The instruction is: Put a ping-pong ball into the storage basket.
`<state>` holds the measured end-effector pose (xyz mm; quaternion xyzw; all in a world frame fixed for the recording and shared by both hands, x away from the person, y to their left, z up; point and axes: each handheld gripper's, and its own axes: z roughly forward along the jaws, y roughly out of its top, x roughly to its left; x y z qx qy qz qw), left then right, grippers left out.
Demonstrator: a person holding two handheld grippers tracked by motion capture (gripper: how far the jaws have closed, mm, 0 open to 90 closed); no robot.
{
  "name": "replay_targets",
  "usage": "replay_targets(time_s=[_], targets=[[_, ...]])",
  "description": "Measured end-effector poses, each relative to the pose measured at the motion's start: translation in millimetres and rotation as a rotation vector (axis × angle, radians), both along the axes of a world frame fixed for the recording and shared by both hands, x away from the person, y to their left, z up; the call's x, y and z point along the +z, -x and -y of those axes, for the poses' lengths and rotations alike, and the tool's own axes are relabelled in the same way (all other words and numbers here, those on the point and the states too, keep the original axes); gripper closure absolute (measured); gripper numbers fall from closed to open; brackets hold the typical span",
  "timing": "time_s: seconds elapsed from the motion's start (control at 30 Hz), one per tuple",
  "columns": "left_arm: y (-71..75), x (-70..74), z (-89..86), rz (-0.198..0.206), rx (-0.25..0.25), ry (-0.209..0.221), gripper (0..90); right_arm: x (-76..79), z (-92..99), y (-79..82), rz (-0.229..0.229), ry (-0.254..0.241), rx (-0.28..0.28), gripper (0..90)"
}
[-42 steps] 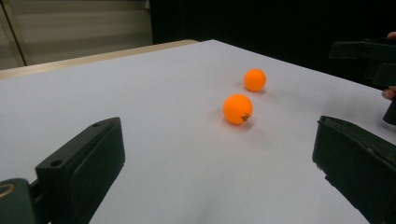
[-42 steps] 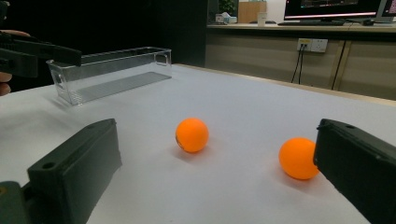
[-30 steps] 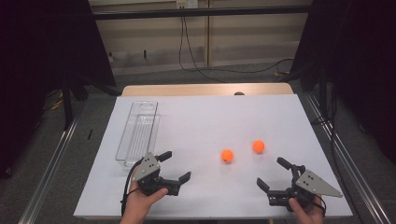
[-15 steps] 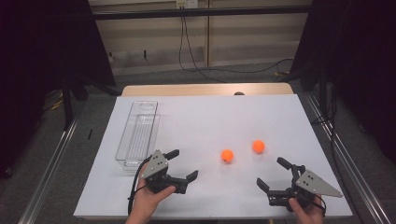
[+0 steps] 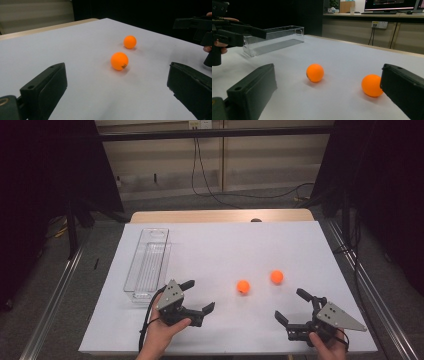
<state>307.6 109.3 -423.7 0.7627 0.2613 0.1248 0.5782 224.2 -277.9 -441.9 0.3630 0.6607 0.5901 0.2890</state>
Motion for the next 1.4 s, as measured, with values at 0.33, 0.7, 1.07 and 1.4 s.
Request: replay_targets(time_s=[0.33, 0.7, 1.07, 1.4], targets=[[-2.3, -0.6, 4.7, -0.007, -0.01, -0.017, 2.9, 0.0, 0.0, 0.0, 0.002, -0.003, -0.001, 0.1], [-6.6, -1.2, 11.2, -0.015, -0.012, -0.02, 3.1, 0.2, 0.1, 0.3, 0.003, -0.004, 0.001, 0.2], [-11.1, -1.3, 20.4, -0.015, -0.025, -0.028, 3.2, 0.3, 0.1, 0.5, 0.002, -0.004, 0.002, 0.2], [-13.6, -2.7, 23.6, -0.028, -0.02, -0.025, 3.2, 0.2, 0.0, 0.4, 0.002, -0.004, 0.003, 0.2]])
